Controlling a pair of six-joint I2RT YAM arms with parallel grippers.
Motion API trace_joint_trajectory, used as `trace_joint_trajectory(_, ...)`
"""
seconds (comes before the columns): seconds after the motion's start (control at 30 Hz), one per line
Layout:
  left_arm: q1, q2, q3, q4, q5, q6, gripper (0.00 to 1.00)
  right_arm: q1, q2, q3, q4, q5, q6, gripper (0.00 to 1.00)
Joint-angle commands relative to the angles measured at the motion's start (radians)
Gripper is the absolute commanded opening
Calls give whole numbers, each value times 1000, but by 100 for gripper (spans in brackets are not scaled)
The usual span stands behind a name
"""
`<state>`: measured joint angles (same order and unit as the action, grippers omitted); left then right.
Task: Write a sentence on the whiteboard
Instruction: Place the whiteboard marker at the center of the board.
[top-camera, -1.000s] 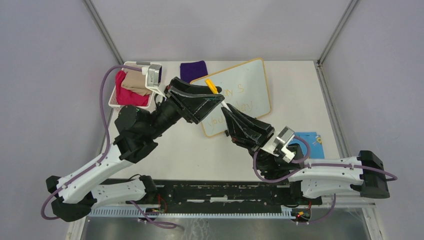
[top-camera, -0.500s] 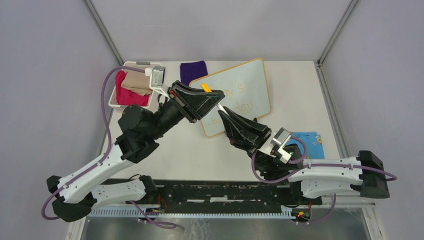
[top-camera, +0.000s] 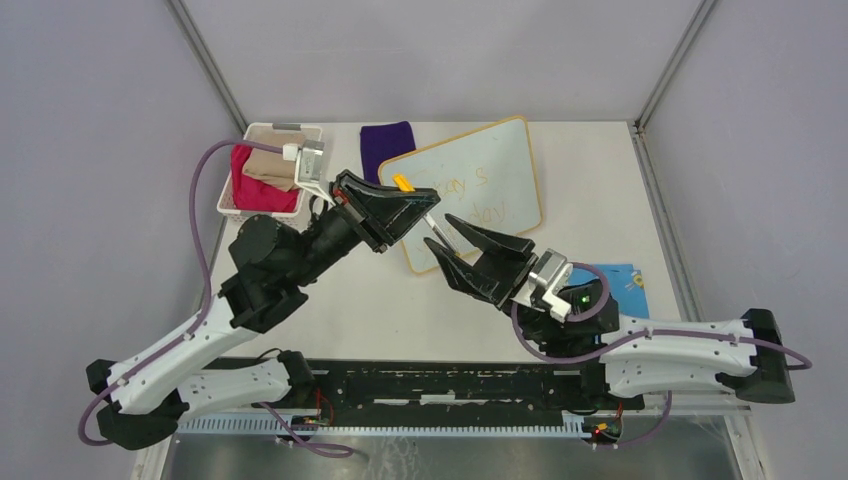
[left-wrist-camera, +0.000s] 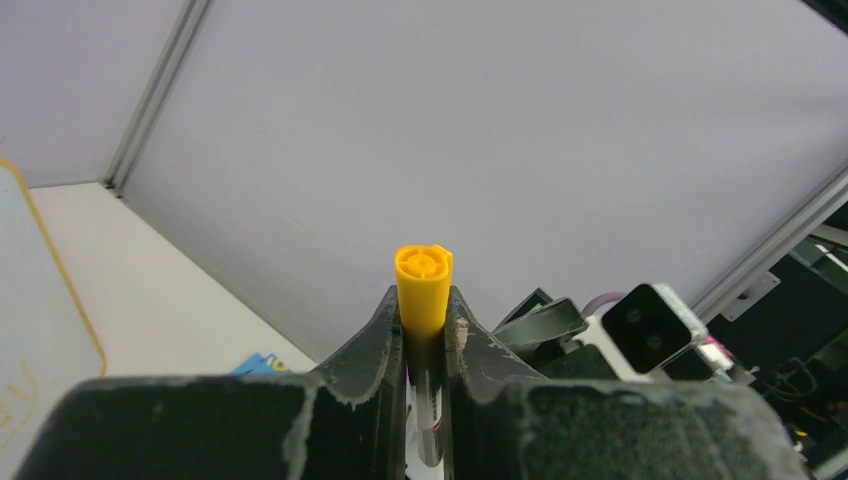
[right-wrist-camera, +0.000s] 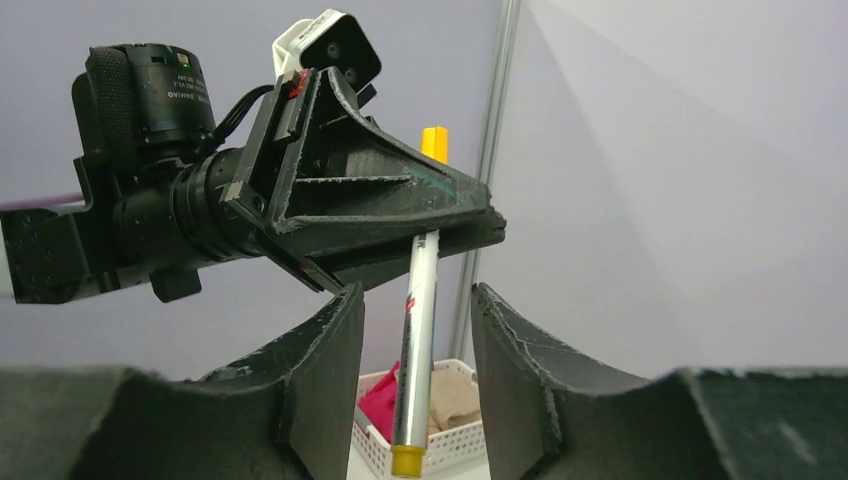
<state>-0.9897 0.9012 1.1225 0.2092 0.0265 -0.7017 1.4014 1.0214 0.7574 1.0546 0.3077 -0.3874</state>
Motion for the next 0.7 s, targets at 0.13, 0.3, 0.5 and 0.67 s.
trace_joint_trajectory(0.13,2,-109,-12,-239,-42,177,2,-1,-155,148,-628,-80,82,51)
trace_joint_trajectory(0.3,2,-177,-26,-385,58,265,2,1,-191,172,-826,-98,175,50)
trace_joint_trajectory(0.5,2,-229,-37,-457,163,319,2,-1,-120,240,-953,-136,284,50)
trace_joint_trajectory(0.67,2,-232,-38,-479,167,356,2,-38,-102,202,-869,-254,399,49)
